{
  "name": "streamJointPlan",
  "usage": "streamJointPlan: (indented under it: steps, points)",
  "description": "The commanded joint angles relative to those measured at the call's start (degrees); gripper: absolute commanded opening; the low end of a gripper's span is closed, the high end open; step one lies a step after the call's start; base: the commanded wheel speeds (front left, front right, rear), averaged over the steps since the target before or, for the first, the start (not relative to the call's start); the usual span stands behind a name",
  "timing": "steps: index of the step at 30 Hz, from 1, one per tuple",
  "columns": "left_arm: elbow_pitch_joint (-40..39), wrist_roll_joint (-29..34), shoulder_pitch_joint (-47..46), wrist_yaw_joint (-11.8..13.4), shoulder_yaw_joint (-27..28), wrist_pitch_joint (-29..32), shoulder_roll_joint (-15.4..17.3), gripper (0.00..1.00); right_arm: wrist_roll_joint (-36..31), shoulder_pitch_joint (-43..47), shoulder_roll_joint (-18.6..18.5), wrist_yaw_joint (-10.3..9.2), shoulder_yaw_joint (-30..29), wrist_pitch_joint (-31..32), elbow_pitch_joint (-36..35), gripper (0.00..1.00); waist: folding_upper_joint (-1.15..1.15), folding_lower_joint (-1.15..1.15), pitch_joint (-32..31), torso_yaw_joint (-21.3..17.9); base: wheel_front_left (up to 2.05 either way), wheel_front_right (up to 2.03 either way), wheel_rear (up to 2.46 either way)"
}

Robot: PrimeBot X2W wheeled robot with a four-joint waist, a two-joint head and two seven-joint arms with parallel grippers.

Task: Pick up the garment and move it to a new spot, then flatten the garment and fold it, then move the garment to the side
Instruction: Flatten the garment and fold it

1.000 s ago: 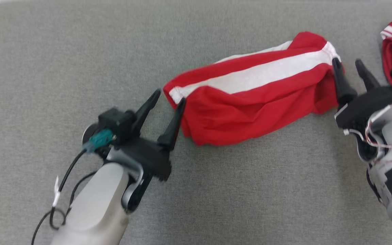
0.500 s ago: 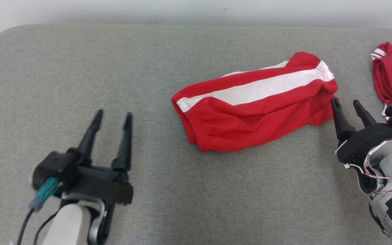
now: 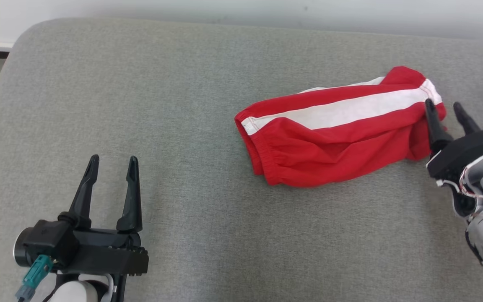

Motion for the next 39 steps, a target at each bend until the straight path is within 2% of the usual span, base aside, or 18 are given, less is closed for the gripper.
streamJointPlan:
  steps: [1,13,18,19,20,21,29,39]
  points:
    - [-0.2,0.0,0.8,-0.1,0.1,0.0,-0.2,1.00,-0.5,-1.6,-0.3,-0.14,0.0,-0.4,1.2,1.00,0.00,0.00,0.6,0.9,0.00,0.00,0.00]
    - [0.4,-1.8,-0.8,-0.1,-0.9,0.0,-0.5,1.00,-4.0,-8.3,0.3,-0.14,1.8,5.4,15.5,1.00,0.00,0.00,3.0,3.2,0.00,0.00,0.00]
    - [0.5,-2.1,-0.8,0.1,-1.3,0.0,-0.5,1.00,-3.4,-7.9,1.4,-0.14,2.3,7.9,16.9,1.00,0.00,0.00,3.3,3.4,0.00,0.00,0.00]
    - [0.5,-2.1,-0.8,0.2,-1.3,0.0,-0.5,1.00,-2.9,-7.6,1.8,-0.13,2.5,8.5,16.6,0.77,0.00,0.00,3.3,3.3,0.00,0.00,0.00]
    - [0.6,-2.1,-0.8,0.3,-1.4,0.0,-0.5,1.00,-2.6,-7.3,2.1,-0.13,2.7,8.9,16.2,0.27,0.00,0.00,3.3,3.2,0.00,0.00,0.00]
    - [0.7,-2.1,-0.7,0.3,-1.4,0.0,-0.5,1.00,-2.4,-6.9,2.4,-0.13,3.0,9.1,15.6,0.00,0.00,0.00,3.2,3.1,0.00,0.00,0.00]
    - [2.1,-1.2,0.6,0.2,-1.4,0.0,-0.5,1.00,1.0,-3.8,1.8,-0.14,3.7,7.0,10.2,0.00,0.00,0.00,0.3,1.3,0.00,0.00,0.00]
    - [3.1,1.4,4.8,-0.7,0.5,0.0,-0.4,1.00,8.3,7.7,-1.6,-0.14,4.6,5.0,-0.2,0.00,0.00,0.00,-6.0,-3.5,0.00,0.00,0.00]
